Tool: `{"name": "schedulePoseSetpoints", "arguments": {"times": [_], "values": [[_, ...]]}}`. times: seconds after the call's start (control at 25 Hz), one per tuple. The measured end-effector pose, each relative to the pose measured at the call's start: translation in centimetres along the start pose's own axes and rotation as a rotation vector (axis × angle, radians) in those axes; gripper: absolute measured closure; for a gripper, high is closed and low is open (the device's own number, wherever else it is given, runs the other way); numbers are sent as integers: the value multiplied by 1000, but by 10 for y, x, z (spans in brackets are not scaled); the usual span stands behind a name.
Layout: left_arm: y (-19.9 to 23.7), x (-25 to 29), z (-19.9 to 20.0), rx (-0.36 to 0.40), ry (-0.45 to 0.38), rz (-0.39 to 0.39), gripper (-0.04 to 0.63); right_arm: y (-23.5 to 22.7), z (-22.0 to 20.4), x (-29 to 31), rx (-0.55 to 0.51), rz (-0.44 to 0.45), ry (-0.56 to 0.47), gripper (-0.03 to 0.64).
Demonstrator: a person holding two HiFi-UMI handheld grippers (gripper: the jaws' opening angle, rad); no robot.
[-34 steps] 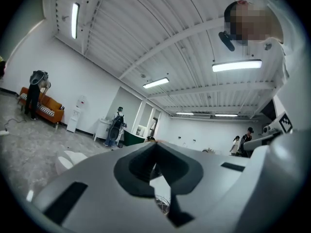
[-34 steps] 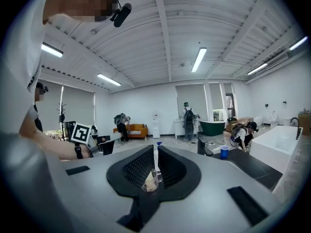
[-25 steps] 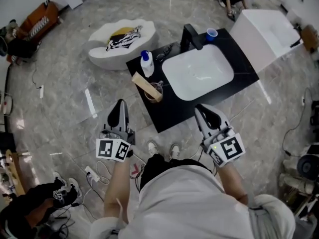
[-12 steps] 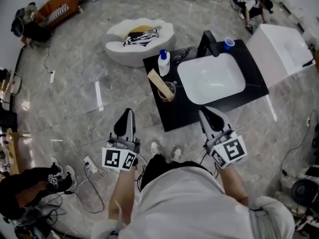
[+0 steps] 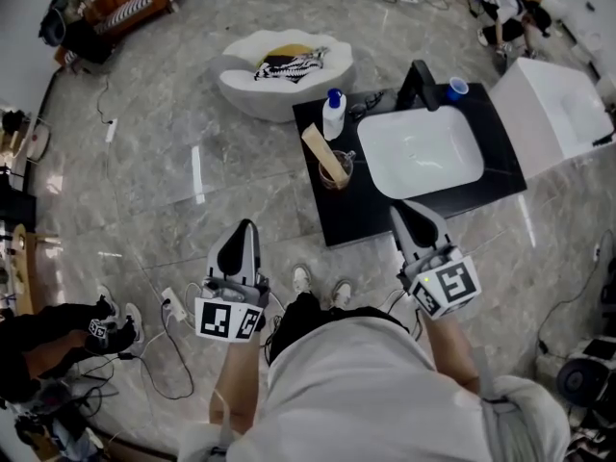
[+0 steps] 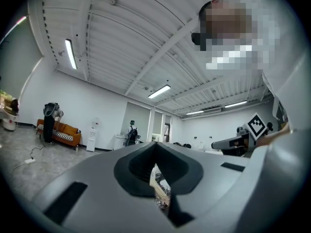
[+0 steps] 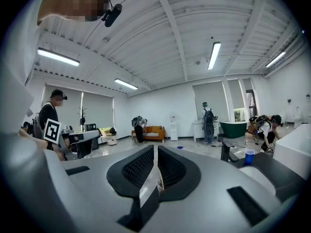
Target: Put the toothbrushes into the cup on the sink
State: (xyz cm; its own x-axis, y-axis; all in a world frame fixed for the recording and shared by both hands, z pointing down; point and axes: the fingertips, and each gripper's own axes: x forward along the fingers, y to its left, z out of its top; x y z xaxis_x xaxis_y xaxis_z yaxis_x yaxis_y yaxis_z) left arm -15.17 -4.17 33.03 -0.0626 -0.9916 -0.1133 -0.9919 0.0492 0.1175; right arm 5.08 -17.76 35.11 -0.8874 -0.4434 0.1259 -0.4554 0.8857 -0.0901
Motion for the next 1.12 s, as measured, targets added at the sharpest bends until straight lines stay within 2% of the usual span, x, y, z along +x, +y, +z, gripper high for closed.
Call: {"name": "schedulePoseSetpoints", "arguments": {"times": [0.28, 0.52, 1.12], "values": [[6, -22, -1, -13, 0, 28, 592, 19, 4, 7, -33, 31, -4, 566], [7, -24, 1, -32, -1, 11, 592, 35, 11, 10, -48, 40, -13, 566], [14, -1, 5, -24, 0, -71, 592, 25, 15, 7, -38, -58, -37, 566]]}}
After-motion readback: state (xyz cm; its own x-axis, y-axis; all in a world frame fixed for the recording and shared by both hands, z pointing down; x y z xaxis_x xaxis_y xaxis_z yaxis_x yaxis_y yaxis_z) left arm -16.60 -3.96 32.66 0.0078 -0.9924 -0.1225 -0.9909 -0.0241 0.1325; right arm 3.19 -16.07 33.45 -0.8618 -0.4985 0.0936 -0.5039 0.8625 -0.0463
